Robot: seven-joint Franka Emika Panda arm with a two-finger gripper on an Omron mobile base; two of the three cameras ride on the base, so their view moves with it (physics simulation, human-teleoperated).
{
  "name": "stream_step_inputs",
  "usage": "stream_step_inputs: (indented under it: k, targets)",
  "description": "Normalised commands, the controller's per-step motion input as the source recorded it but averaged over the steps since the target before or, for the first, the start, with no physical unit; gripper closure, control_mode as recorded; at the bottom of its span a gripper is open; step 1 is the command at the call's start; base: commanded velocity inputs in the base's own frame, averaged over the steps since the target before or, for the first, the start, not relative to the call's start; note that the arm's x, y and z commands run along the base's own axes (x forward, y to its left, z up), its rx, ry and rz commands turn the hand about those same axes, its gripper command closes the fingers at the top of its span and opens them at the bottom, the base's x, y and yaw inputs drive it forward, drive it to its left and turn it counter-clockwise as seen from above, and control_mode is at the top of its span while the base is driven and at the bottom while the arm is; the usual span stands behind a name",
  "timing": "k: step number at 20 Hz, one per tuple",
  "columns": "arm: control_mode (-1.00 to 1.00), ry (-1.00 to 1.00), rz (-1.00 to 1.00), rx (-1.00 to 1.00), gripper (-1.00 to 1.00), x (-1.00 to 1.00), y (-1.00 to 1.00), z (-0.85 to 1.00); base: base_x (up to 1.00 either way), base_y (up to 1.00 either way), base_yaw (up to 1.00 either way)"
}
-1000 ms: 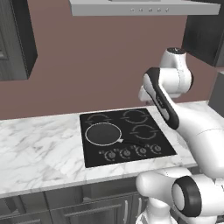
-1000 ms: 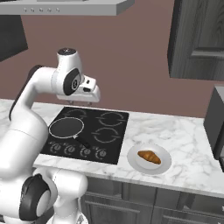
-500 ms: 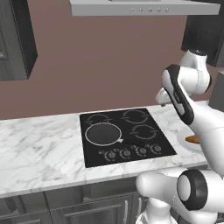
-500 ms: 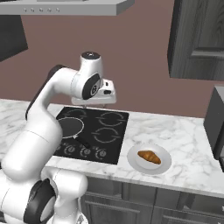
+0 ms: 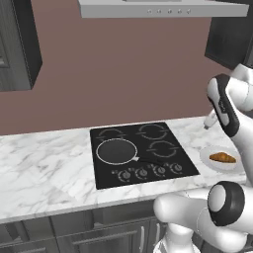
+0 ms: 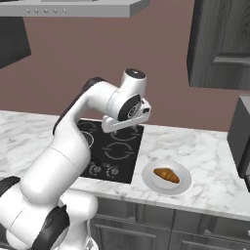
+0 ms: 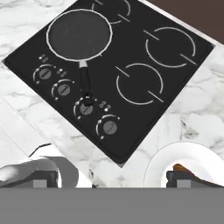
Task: Pick the croissant and place it on the pan. Then turn on the stove to warm the croissant.
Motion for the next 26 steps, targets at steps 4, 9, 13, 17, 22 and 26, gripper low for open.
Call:
stream_step_inputs:
  k: [4, 9, 13, 17, 22, 26]
  targets:
    - [-1.00, 0.06, 0.37, -0.03, -1.00, -0.29, -0.58, -0.41, 0.00, 0.00, 0.00]
    - [-1.00, 0.01, 0.12, 0.00, -1.00, -0.01, -0.09, -0.09, 0.00, 0.00, 0.00]
    - [-1.00, 0.10, 0.01, -0.06, -1.00, -0.01, -0.24, -0.34, 0.00, 0.00, 0.00]
    - [-1.00, 0.18, 0.06, -0.11, -1.00, 0.00, -0.57, -0.76, 0.00, 0.00, 0.00]
    - [-1.00, 0.06, 0.10, -0.10, -1.00, 0.05, -0.54, -0.58, 0.00, 0.00, 0.00]
    - [-1.00, 0.02, 0.12, -0.08, -1.00, 0.04, -0.56, -0.49, 0.00, 0.00, 0.00]
